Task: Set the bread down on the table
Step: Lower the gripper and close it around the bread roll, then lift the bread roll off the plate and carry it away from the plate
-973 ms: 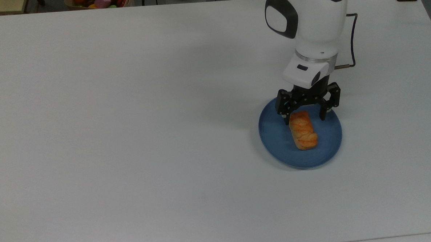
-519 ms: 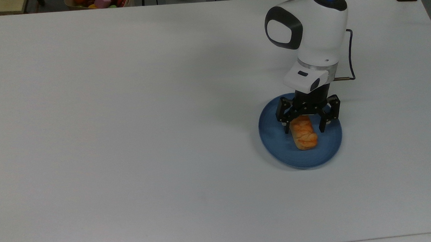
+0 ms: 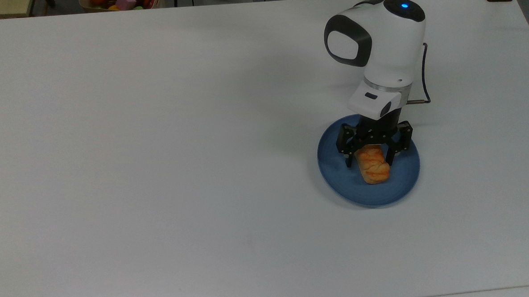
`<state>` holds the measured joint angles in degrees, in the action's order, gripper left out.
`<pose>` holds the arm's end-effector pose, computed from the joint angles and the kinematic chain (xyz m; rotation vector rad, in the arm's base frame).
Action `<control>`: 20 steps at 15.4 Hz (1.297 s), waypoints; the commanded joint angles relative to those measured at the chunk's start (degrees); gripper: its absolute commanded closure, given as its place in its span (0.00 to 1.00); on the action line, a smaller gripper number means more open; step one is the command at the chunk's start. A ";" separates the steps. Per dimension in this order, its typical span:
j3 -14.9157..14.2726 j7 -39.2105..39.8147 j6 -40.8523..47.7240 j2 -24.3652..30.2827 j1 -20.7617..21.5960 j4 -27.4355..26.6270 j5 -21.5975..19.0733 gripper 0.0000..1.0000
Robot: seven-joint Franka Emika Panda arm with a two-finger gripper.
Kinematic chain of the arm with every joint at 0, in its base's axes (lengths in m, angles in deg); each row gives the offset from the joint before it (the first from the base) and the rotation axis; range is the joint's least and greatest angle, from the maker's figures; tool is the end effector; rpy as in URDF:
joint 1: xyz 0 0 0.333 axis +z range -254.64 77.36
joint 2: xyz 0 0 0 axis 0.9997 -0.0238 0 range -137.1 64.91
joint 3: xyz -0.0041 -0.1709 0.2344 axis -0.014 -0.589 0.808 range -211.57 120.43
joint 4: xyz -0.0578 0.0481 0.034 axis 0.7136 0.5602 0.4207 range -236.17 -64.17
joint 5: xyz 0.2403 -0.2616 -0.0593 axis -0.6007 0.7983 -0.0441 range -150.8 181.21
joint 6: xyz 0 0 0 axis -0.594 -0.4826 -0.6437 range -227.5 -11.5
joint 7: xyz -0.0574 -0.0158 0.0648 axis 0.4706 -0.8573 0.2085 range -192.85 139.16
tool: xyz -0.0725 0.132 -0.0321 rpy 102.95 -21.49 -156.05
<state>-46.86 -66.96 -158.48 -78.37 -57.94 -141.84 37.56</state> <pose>0.6395 0.3583 0.2562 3.0264 0.1584 0.7348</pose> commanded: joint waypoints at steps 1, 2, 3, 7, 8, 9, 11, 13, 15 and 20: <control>-0.12 -1.98 -0.97 -0.52 0.60 0.81 1.37 0.30; 0.15 -1.98 -0.97 -0.35 0.51 0.81 1.37 0.37; 0.24 -2.16 -0.97 -0.17 0.59 0.81 1.29 0.46; 0.15 -3.48 -0.71 1.40 0.68 0.72 1.46 0.60; 0.15 -3.48 -0.71 1.93 0.68 0.63 1.46 0.61; 0.24 -3.48 -0.44 2.89 0.68 0.55 1.46 0.61; 0.24 -3.39 -0.09 4.82 0.68 -0.59 1.46 0.61; 0.24 -3.30 1.65 7.73 0.77 -2.26 1.37 0.61; 0.24 -3.21 3.68 9.05 0.68 -2.35 1.37 0.61; 0.94 0.10 6.76 15.89 -1.33 -9.09 1.37 0.59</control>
<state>-46.56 -68.63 -152.97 -68.99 -57.86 -143.15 37.58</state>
